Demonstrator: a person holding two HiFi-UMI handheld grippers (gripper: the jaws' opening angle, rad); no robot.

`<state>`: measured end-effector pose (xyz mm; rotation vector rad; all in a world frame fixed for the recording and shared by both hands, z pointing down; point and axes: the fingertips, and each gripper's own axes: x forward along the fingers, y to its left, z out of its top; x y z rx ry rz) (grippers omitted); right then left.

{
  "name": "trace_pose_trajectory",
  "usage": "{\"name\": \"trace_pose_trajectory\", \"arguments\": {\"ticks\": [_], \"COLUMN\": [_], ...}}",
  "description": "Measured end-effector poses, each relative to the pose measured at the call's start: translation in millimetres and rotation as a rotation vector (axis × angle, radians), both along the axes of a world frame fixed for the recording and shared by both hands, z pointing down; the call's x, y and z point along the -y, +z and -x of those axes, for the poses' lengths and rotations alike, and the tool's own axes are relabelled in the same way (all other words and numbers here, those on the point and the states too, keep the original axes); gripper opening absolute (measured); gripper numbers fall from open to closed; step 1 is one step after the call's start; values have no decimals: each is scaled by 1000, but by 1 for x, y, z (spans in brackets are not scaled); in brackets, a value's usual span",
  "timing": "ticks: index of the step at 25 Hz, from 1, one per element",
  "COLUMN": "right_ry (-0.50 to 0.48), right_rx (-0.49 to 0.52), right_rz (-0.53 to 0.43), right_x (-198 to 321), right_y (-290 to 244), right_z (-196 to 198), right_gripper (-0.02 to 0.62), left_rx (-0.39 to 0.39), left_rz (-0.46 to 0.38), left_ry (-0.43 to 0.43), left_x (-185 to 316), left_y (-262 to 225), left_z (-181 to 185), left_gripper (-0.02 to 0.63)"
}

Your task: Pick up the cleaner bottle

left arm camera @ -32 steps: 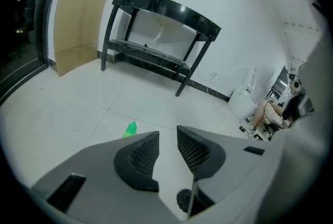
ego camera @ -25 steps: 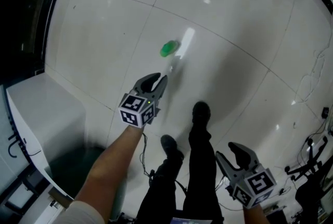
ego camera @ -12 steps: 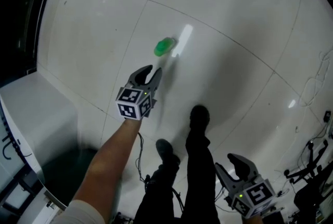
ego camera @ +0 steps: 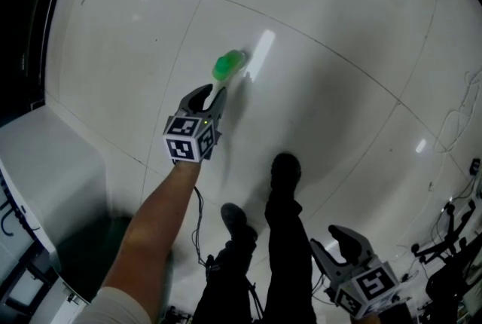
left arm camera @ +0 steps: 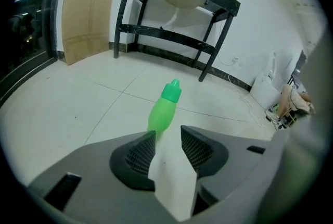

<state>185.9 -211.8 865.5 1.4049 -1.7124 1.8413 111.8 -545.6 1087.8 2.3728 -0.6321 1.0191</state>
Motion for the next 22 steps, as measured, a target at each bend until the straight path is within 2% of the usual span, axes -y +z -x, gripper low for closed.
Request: {"name": "trace_pose_trajectory", "arguments": {"ticks": [6, 10, 22], "right_ry": [-8, -32, -53], "right_rx": [8, 17, 30], "right_rz": [14, 31, 73], "right_x": [-4, -12, -21], "right_y": [12, 19, 41], "right_z": [4, 9, 9], "right_gripper": [202, 202, 202], "left_rx": [26, 10, -31], "left_rz": [-6, -31, -108], "left_ry": [-14, 14, 11], "left_x": [3, 8, 31], "left_y": [23, 32, 50], "left_z": [1, -11, -44], "left_gripper": [282, 290, 290]}}
